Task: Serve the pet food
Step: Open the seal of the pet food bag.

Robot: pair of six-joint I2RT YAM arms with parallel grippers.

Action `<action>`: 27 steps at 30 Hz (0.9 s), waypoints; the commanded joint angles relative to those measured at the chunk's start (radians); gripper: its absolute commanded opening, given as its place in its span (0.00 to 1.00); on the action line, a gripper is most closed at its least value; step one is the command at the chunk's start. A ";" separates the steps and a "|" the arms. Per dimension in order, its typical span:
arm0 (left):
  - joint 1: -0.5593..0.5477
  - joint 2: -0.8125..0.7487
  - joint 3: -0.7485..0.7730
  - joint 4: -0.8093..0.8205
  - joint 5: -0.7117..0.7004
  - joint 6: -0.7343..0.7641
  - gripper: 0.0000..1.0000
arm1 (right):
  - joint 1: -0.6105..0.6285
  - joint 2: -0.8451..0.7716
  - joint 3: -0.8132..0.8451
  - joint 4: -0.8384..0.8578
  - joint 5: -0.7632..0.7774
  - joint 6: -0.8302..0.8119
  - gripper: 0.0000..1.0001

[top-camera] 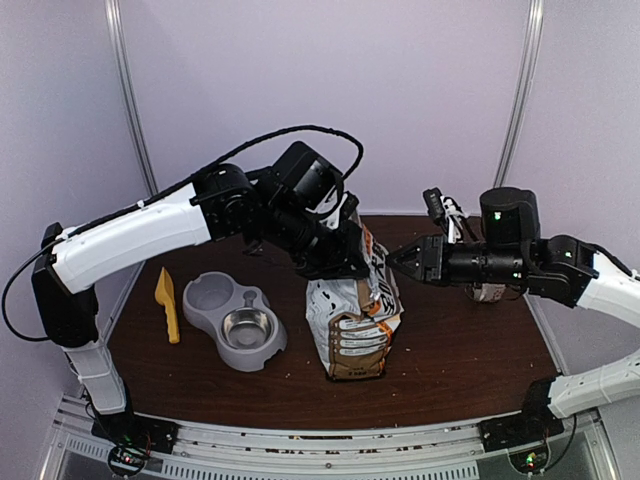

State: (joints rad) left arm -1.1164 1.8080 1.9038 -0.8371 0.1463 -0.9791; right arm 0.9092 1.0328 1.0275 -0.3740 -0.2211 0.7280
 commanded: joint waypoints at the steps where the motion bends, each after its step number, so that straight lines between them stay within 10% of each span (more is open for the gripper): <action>1: 0.002 -0.029 -0.020 -0.003 -0.040 -0.006 0.00 | 0.027 0.031 0.027 -0.031 -0.007 -0.009 0.33; 27: 0.000 -0.055 -0.040 -0.002 -0.059 0.001 0.00 | 0.083 0.150 0.090 -0.042 0.031 -0.020 0.21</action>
State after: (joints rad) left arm -1.1179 1.7893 1.8778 -0.8310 0.1322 -0.9794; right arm 0.9829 1.1629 1.0916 -0.4141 -0.2214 0.7116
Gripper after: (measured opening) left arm 0.006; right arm 0.242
